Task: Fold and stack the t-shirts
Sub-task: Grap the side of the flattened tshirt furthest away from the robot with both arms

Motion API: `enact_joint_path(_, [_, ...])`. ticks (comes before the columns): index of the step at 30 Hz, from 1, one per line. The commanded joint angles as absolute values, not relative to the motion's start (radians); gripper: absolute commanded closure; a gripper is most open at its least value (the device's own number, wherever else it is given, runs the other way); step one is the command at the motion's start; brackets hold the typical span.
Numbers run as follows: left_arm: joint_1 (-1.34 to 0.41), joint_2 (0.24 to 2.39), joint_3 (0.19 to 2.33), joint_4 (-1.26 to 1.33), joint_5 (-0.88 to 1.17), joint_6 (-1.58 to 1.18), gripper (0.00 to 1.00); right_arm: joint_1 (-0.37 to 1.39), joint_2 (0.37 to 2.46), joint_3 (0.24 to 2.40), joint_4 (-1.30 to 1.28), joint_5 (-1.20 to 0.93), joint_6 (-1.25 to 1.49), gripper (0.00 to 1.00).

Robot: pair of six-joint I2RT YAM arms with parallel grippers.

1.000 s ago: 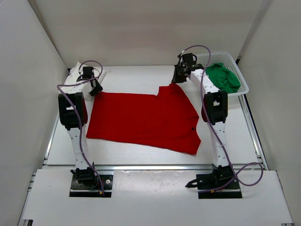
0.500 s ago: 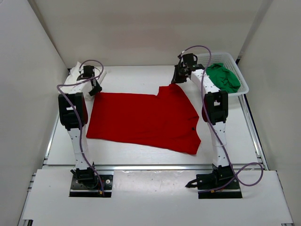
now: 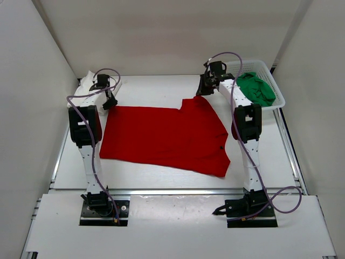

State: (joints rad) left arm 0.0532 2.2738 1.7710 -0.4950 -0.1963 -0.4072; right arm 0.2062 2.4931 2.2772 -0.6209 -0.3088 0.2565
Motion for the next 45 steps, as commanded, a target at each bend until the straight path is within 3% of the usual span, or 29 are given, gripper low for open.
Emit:
enact_joint_path(1, [0.035, 2.289, 1.873, -0.549, -0.225, -0.379, 0.57, 0.193, 2.41, 2.296, -0.603, -0.33, 0.245, 1.0])
enact_joint_path(10, [0.034, 2.362, 1.999, -0.664, -0.227, -0.359, 0.67, 0.181, 2.387, 2.273, -0.601, -0.341, 0.25, 1.0])
enact_joint_path(17, [0.051, 2.335, 1.933, -0.64, -0.212, -0.388, 0.53, 0.179, 2.355, 2.25, -0.586, -0.35, 0.242, 1.0])
enact_joint_path(23, [0.067, 2.312, 1.89, -0.598, -0.158, -0.417, 0.55, 0.189, 2.37, 2.253, -0.594, -0.353, 0.241, 1.0])
enact_joint_path(30, [0.087, 2.191, 1.749, -0.441, -0.103, -0.446, 0.49, 0.19, 2.368, 2.258, -0.589, -0.361, 0.239, 1.0])
enact_joint_path(45, [0.097, 2.095, 1.589, -0.307, -0.006, -0.503, 0.48, 0.209, 2.362, 2.246, -0.609, -0.368, 0.233, 1.0])
